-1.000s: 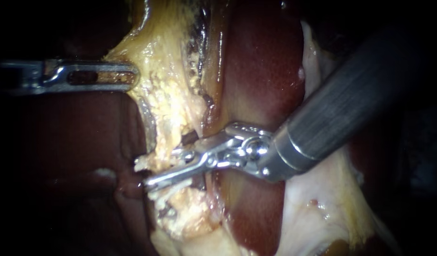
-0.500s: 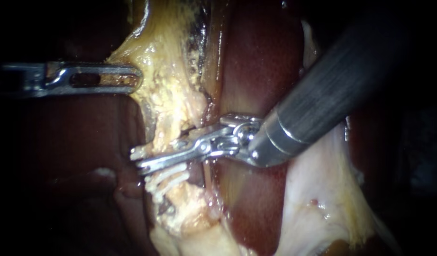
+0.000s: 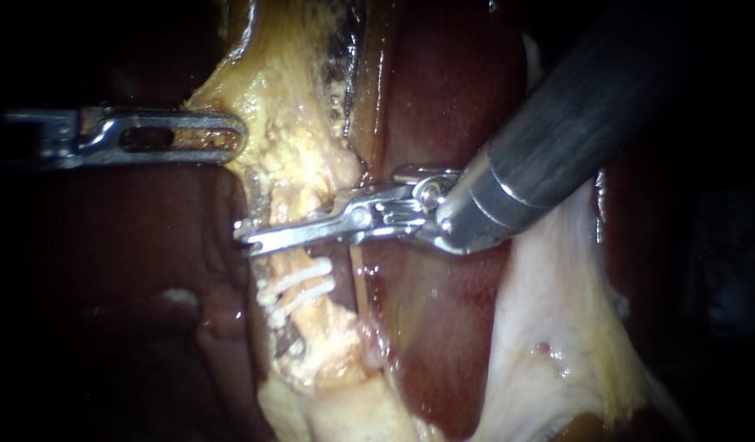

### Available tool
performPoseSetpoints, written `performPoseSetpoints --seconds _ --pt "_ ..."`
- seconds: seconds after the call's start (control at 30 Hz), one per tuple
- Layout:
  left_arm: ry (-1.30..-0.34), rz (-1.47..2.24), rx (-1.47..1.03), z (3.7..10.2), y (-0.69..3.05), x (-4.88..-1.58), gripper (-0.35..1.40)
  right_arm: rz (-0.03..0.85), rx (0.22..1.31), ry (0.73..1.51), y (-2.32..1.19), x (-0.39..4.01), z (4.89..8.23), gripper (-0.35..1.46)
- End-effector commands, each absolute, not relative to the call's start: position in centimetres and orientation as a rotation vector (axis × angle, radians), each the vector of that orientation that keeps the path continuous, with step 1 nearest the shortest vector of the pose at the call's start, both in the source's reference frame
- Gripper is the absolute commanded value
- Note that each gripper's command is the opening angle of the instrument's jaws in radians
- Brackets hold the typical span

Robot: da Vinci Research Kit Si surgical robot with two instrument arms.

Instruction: Clipping third clip left tube

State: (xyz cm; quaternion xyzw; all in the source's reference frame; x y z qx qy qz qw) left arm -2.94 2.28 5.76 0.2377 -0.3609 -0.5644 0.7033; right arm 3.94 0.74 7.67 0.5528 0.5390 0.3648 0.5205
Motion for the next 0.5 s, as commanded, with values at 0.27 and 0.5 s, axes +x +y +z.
performPoseSetpoints --seconds 0.27,0.5 --pt "-0.803 -1.255 0.529 5.76 2.27 -2.93 -0.35 0.891 1.310 1.241 0.70 3.93 7.66 -0.35" --pt "-0.803 -1.255 0.529 5.76 2.27 -2.93 -0.35 0.892 1.324 1.233 0.67 3.94 7.66 -0.35"
